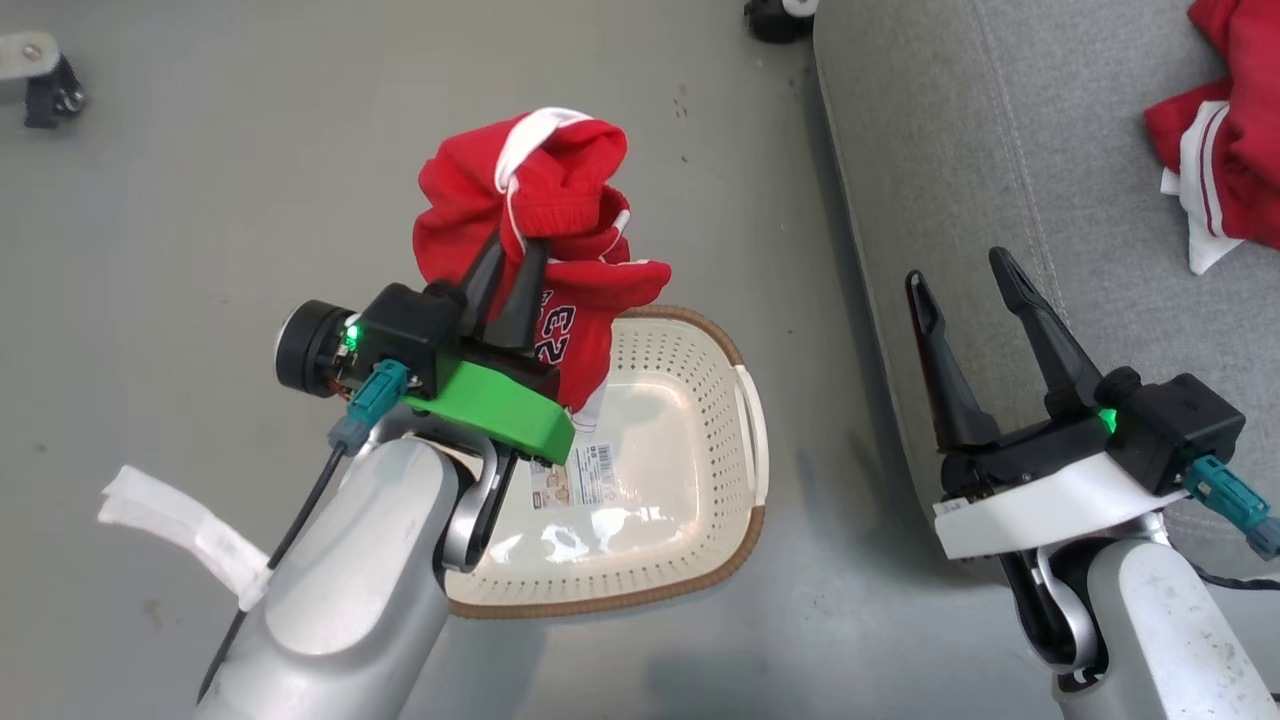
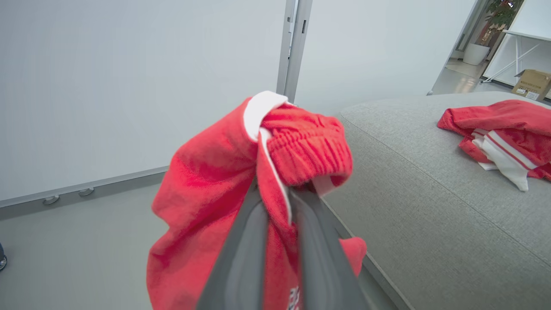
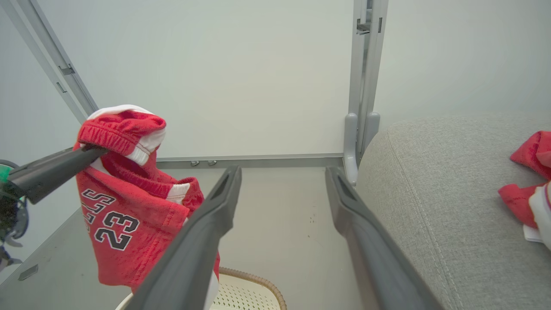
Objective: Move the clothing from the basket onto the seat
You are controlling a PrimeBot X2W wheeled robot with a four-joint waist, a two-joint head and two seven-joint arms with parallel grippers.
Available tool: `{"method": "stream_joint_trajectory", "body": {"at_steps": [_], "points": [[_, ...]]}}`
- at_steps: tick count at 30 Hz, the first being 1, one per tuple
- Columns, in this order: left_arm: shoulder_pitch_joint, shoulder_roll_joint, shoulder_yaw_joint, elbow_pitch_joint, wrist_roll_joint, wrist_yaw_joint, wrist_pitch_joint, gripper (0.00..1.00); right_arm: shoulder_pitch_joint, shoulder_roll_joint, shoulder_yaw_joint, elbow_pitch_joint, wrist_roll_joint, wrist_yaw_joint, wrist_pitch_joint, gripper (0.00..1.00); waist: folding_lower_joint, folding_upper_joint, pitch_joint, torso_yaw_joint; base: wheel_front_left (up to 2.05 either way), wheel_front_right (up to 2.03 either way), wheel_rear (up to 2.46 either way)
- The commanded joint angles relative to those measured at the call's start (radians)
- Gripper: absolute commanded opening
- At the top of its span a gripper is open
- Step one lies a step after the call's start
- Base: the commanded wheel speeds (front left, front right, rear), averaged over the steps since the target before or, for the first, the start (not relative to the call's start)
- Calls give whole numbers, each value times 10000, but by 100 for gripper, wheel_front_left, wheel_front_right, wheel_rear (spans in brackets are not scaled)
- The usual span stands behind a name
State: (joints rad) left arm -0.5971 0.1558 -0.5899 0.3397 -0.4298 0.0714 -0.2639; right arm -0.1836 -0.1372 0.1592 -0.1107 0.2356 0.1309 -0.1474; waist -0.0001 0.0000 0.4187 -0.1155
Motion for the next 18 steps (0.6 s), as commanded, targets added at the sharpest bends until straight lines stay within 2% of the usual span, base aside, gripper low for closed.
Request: {"method": "stream_joint_trajectory", "body": {"at_steps": [1, 10, 18], "points": [[244, 102, 136, -364, 41, 22, -4, 0, 196, -6, -61, -67, -54, -3, 66, 100, 1, 0, -762, 475, 0, 0, 0], [1000, 249, 1046, -2443, 188, -213, -3, 0, 699, 77, -159, -208, -136, -3, 449, 100, 1, 0, -1710, 651, 0, 0, 0], [1855, 220, 1527, -3674, 33, -750, -3, 0, 1242, 118, -193, -286, -83, -3, 685, 100, 1, 0, -2381, 711, 0, 0, 0]]}}
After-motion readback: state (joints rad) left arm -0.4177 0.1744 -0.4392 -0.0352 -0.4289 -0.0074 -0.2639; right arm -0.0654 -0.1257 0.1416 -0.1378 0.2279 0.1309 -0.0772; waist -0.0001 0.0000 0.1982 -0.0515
